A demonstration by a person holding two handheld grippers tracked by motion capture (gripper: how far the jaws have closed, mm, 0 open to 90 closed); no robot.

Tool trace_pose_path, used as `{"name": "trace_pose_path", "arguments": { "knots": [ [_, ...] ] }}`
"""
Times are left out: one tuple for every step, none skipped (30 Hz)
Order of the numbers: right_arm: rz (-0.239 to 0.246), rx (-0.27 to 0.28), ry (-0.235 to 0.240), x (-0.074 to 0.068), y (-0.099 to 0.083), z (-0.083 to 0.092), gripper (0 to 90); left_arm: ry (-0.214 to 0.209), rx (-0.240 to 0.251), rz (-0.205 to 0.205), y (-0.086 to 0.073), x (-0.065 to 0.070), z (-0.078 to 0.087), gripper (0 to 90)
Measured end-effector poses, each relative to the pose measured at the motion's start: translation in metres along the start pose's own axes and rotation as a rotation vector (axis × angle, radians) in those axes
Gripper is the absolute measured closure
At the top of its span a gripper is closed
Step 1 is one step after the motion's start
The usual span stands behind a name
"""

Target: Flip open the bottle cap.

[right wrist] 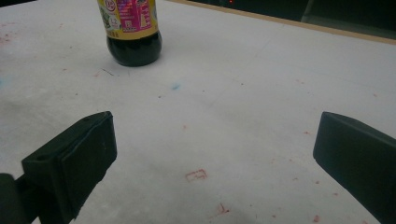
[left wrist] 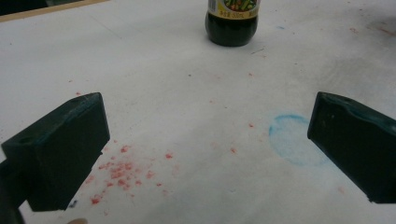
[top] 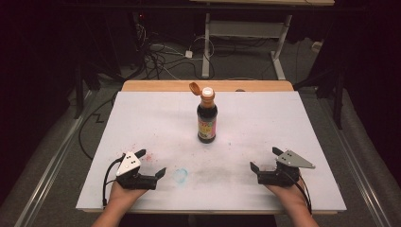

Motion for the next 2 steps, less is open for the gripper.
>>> {"name": "trace_pose_path", "arguments": {
  "knots": [
    [0.001, 0.001, 0.000, -0.0001, -0.0001, 0.0001, 0.1, -0.003, 0.002, -0.001, 0.0000, 0.0001, 0.0007, 0.0],
    [0.003, 0.003, -0.001, -0.0004, -0.0002, 0.0003, 0.1, -0.003, 0.005, -0.003, -0.0001, 0.0003, 0.0011, 0.0]
  ]
}}
Point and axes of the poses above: each handheld gripper's, and its own axes: z roughly backward along the jaws, y roughly out of its top, x roughly to its right, the point moved 2 cm from there along -z, roughly forward along the jaws, and after that the axes turned 4 degrees about -x, right-handed, at the moved point
